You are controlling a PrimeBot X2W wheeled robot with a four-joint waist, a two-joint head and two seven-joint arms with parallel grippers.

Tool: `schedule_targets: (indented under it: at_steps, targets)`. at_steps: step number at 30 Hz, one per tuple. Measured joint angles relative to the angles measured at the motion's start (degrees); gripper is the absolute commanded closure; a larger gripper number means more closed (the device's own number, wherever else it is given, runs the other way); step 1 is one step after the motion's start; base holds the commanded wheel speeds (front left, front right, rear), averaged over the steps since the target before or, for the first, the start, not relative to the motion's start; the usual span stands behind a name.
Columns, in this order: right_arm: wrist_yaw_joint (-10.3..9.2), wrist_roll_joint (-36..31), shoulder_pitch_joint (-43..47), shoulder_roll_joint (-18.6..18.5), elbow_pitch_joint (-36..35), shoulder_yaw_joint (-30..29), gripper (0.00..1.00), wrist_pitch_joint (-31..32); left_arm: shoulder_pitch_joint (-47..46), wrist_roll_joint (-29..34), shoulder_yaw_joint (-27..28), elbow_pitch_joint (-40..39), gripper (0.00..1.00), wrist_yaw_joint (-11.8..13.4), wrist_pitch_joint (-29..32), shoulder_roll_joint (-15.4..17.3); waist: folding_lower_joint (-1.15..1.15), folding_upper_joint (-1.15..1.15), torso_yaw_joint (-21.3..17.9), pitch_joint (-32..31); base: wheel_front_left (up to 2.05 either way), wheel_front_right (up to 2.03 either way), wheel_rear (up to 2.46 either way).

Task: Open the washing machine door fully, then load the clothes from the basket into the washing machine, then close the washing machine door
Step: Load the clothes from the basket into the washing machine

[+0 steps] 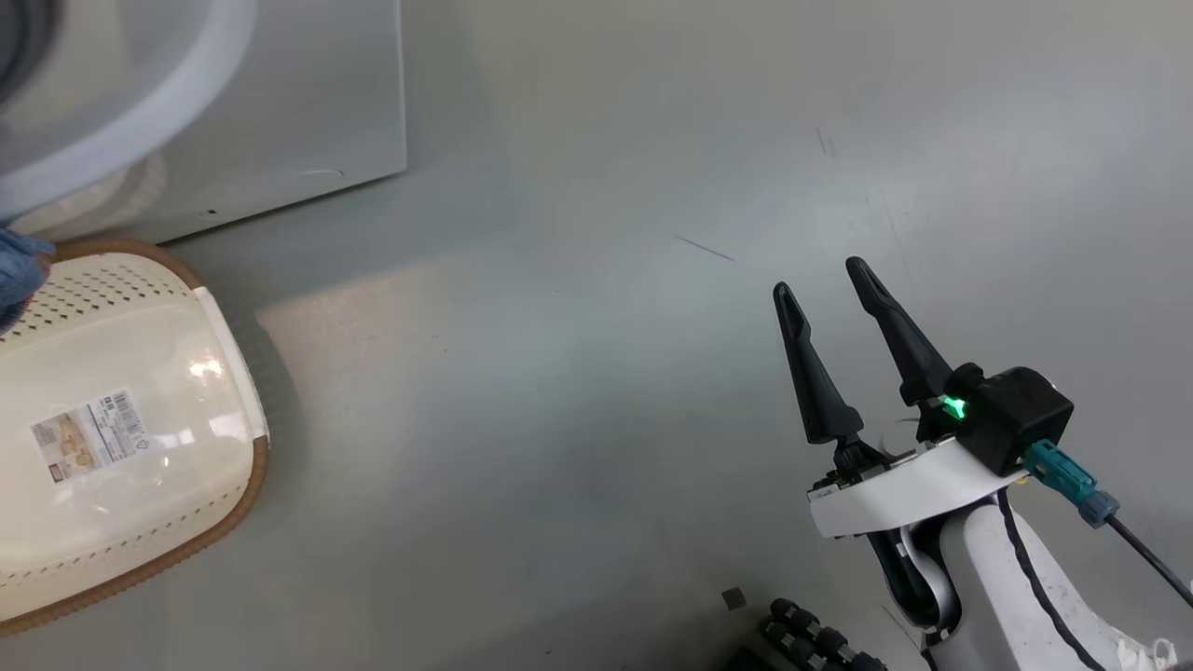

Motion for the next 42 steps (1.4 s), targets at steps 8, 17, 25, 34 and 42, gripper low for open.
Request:
schedule_targets:
  at_steps: [8, 17, 25, 34, 42]
  targets:
    - [0.0, 0.3, -3.02, 0.36, 0.12, 1.23, 0.0, 0.0, -9.11, 1.54, -0.05, 2.79, 1.0, 0.11, -0.8, 3.25, 0.0, 0.0, -2.44, 5.38, 0.0, 0.0, 0.0]
    - [0.0, 0.81, -3.58, 0.75, 1.34, 2.43, 0.0, 0.0, -15.13, 3.02, -1.13, 7.26, 1.0, 0.11, -3.93, 4.97, -0.01, 0.0, -5.0, 7.74, 0.0, 0.0, 0.0]
    - [0.0, 0.85, -3.58, 0.88, 2.2, 2.26, 0.0, 0.0, -20.46, 3.02, -1.1, 10.46, 1.0, 0.11, -7.92, 5.41, -0.01, 0.0, -5.65, 7.36, 0.0, 0.0, 0.0]
    - [0.0, 0.85, -3.51, 0.92, 2.64, 1.29, 0.0, 0.0, -21.58, 3.65, -3.79, 20.11, 1.0, 0.08, -6.68, 3.89, -0.01, 0.0, -5.44, 5.98, 0.0, 0.0, 0.0]
    - [0.0, 0.81, -3.43, 0.93, 2.88, -0.36, 0.0, 0.0, -21.71, 3.69, -4.95, 26.58, 0.0, 0.08, -4.65, 2.02, -0.01, 0.0, -4.15, 4.51, 0.0, 0.0, 0.0]
